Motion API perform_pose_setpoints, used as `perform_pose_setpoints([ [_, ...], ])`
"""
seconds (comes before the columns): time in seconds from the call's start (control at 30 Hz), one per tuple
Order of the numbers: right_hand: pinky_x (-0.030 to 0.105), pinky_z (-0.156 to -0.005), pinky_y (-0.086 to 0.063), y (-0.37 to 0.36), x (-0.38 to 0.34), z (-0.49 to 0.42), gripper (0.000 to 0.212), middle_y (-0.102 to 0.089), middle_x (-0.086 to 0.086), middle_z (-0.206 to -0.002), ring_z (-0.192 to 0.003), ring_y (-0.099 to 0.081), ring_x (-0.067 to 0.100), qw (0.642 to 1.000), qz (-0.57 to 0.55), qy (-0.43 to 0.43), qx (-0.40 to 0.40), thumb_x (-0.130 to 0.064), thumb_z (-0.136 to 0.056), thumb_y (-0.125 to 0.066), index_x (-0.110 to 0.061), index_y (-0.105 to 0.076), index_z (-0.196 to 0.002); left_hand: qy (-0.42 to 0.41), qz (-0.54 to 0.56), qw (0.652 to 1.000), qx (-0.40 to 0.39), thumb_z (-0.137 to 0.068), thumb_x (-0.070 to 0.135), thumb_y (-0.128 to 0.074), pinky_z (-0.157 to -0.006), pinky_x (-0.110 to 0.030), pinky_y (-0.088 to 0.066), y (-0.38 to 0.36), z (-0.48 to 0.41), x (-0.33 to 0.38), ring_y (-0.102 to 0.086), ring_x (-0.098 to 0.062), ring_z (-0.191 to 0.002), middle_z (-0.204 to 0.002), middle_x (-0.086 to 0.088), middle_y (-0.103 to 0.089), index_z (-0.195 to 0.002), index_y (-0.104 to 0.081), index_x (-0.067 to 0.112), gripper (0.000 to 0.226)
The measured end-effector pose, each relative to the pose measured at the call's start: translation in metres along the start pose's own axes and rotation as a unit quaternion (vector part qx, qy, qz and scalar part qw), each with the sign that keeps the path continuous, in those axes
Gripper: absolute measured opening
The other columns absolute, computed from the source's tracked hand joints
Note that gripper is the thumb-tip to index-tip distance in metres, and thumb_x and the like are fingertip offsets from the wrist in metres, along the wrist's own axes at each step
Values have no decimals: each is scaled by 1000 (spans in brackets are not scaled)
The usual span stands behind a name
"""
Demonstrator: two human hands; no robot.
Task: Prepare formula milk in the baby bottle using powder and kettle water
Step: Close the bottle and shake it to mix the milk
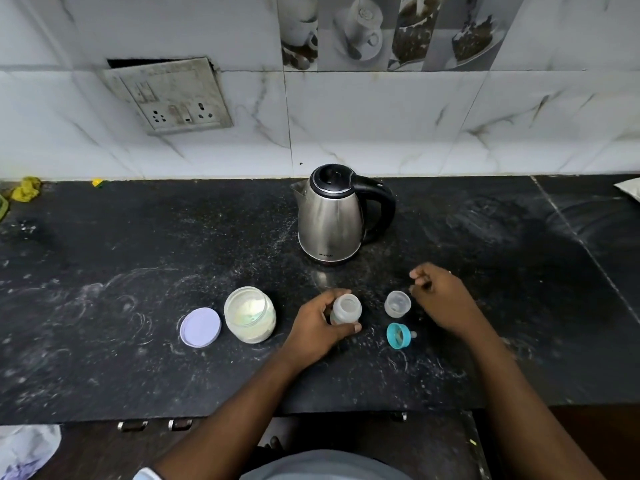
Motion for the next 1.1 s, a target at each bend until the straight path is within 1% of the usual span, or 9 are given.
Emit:
perform_pose_setpoints([
  [0.07, 34, -80, -51, -3, 1, 15, 22, -64, -1, -98, -89, -62, 13, 1000, 22, 2, 13, 2, -90, -60, -16, -66, -101, -3, -2, 1000, 1, -75, 16, -101, -108, -22, -52, -2, 0, -3, -70, 0, -121, -129, 14, -76, -135, -71, 24, 67],
  [0.17, 23, -69, -43, -11, 3, 28, 26, -62, -4, -93, -86, -58, 9, 999, 39, 21, 0, 8, -86, -56, -16, -63, -95, -16, 2, 1000, 4, -76, 18, -100, -101, -13, -50, -3, 1, -6, -70, 3, -118, -124, 22, -77, -130, -70, 34, 64],
  [0.3, 34, -68, -45, -12, 10, 33, 25, -61, 0, -87, -80, -58, 18, 997, 80, 11, -10, 8, -82, -58, -16, -59, -89, -25, 0, 1000, -6, -76, 21, -100, -100, -12, -50, -1, 0, -6, -71, 3, -117, -124, 26, -76, -124, -70, 43, 60],
  [0.4, 33, -66, -46, -11, 16, 42, 32, -62, -2, -84, -77, -59, 17, 996, 76, 35, -35, 9, -78, -65, -21, -57, -82, -29, -2, 999, -14, -75, 24, -100, -101, -14, -51, 1, -2, -7, -71, 1, -117, -124, 24, -76, -122, -70, 48, 60],
  [0.57, 20, -81, -40, -30, 30, 62, 39, -57, -21, -107, -98, -50, 9, 986, 105, 115, -54, -9, -81, -83, -27, -67, -111, -31, -7, 999, -23, -75, 26, -100, -106, -23, -54, 3, -4, -9, -71, -2, -119, -124, 20, -77, -123, -70, 47, 60],
  [0.73, 24, -94, -38, -49, 42, 66, 67, -56, -11, -131, -112, -43, 11, 983, 141, 106, -55, -18, -82, -84, -26, -57, -143, -34, -8, 999, -24, -76, 24, -99, -101, -14, -51, 3, -4, -9, -71, 0, -117, -123, 21, -77, -126, -71, 41, 59],
  [0.97, 25, -94, -41, -60, 52, 74, 64, -60, -9, -134, -110, -39, 5, 981, 145, 125, -7, -19, -81, -87, -25, -60, -139, -23, 4, 999, -28, -76, 24, -99, -102, -16, -52, 3, -4, -10, -72, -3, -117, -123, 18, -78, -129, -72, 32, 59],
  [1.03, 25, -93, -46, -58, 49, 79, 58, -62, -16, -128, -109, -41, 0, 986, 108, 125, 21, -24, -81, -87, -25, -62, -134, -22, 6, 999, -28, -76, 25, -98, -101, -15, -52, 3, -4, -10, -72, -3, -117, -123, 19, -77, -128, -72, 34, 59],
  [1.1, 14, -89, -44, -54, 40, 85, 53, -61, -30, -118, -109, -48, -3, 992, 17, 114, 60, -28, -81, -87, -32, -63, -128, -17, 8, 999, -26, -77, 24, -99, -102, -17, -53, 3, -3, -9, -72, -3, -117, -123, 18, -78, -128, -72, 33, 59],
])
Point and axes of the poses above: each hand's wrist, its own z-axis away from the middle knuckle, its own y-axis out of the back of the hand, x = y × z, the point moved 1 cm from there along -z, towards the middle knuckle
